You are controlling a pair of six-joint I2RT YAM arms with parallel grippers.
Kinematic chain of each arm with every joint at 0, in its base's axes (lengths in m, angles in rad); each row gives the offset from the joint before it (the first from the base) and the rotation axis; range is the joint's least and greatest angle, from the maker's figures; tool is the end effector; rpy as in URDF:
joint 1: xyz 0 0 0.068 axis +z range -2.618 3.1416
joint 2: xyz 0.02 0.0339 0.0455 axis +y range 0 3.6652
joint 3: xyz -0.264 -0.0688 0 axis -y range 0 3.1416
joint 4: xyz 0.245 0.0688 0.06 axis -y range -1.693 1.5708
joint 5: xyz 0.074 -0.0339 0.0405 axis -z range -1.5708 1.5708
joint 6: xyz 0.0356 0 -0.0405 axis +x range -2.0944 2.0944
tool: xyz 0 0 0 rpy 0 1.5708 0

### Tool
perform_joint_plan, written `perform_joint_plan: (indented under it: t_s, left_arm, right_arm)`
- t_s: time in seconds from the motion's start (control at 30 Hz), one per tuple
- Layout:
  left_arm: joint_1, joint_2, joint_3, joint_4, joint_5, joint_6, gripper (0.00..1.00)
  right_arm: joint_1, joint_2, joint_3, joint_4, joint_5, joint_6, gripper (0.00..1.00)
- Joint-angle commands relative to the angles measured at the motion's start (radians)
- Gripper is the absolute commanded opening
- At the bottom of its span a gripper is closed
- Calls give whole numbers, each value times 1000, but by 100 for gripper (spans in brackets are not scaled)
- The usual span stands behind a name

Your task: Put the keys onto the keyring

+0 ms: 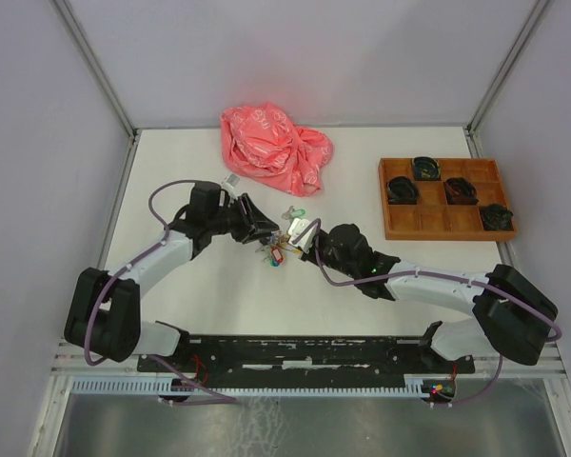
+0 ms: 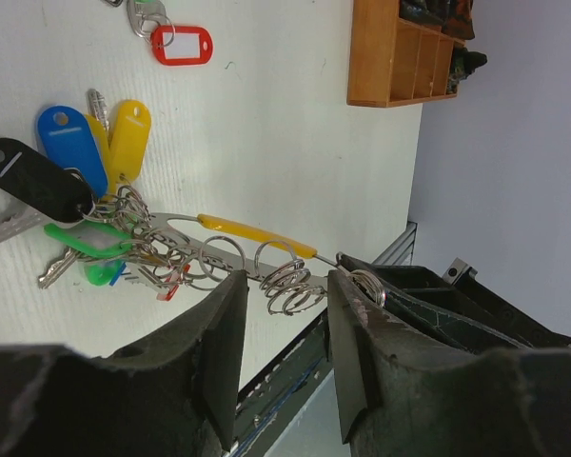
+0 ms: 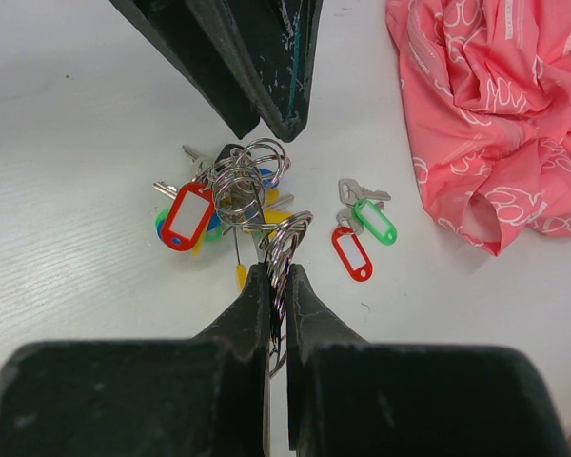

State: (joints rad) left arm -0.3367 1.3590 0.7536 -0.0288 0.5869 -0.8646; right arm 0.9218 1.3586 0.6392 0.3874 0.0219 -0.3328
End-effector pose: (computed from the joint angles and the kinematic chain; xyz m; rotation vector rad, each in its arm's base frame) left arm 0.2612 -0.1123 0.2201 -0.2691 2.3868 -1.2707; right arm 0.1770 0.2320 0.2196 -1.1152 1.5638 0.3774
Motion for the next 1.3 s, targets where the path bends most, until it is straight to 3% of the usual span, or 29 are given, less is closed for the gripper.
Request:
perform_joint_plan:
  t_s: [0.0, 0.43, 0.77, 1.17, 1.27]
  left_arm:
    - [5, 18, 57, 37, 37, 79, 45]
    - [4, 70, 43, 85, 111, 82, 32]
    - [2, 62, 47, 121, 133, 135, 3]
    - [-10, 61, 67, 80, 116, 191, 3]
    - [-19, 69, 87, 29, 89, 219, 10]
  right_arm:
    - [2, -30, 19, 72, -18, 21, 1]
    - [1, -19, 31, 75, -22, 34, 1]
    - [2, -13, 27, 73, -17, 72, 1]
    - [2, -32, 5, 71, 1, 93, 1]
    - [2, -31, 8, 70, -3, 85, 1]
